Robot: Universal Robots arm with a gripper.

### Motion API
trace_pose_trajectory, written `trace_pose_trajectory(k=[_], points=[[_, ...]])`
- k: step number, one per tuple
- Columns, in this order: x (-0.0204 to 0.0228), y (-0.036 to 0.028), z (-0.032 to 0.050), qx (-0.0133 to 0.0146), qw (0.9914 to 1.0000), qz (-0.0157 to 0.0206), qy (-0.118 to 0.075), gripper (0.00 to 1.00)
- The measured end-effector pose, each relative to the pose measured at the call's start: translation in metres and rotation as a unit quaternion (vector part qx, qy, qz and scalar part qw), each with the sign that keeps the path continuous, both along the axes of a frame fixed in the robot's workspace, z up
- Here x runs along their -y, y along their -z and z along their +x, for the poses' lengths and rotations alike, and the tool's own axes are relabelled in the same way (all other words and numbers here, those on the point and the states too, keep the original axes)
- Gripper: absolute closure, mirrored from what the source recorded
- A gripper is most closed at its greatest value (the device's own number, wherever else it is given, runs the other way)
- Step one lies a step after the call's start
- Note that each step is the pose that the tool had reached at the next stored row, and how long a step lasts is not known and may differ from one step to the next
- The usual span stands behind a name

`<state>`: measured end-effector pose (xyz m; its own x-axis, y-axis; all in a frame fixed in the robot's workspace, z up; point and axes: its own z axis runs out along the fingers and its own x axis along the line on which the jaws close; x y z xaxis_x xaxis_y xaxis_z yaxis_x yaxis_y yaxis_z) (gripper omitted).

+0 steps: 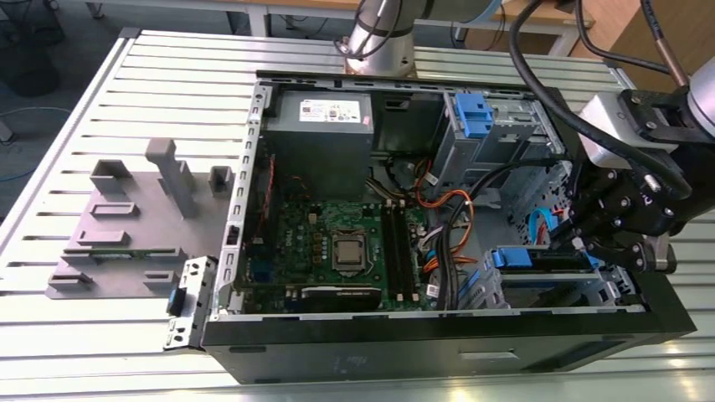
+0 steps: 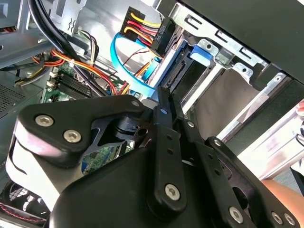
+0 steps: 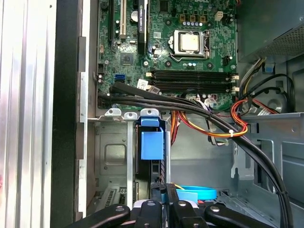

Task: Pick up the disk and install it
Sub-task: 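Insert the first disk wire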

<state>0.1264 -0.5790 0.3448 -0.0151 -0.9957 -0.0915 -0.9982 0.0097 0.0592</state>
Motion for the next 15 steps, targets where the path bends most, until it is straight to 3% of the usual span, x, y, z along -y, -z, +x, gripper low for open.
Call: trace_pose_trajectory(k=[15], points=[[0.0000,0.0072,0.0001,0.0000,1.00000,0.0001,0.000,0.84]])
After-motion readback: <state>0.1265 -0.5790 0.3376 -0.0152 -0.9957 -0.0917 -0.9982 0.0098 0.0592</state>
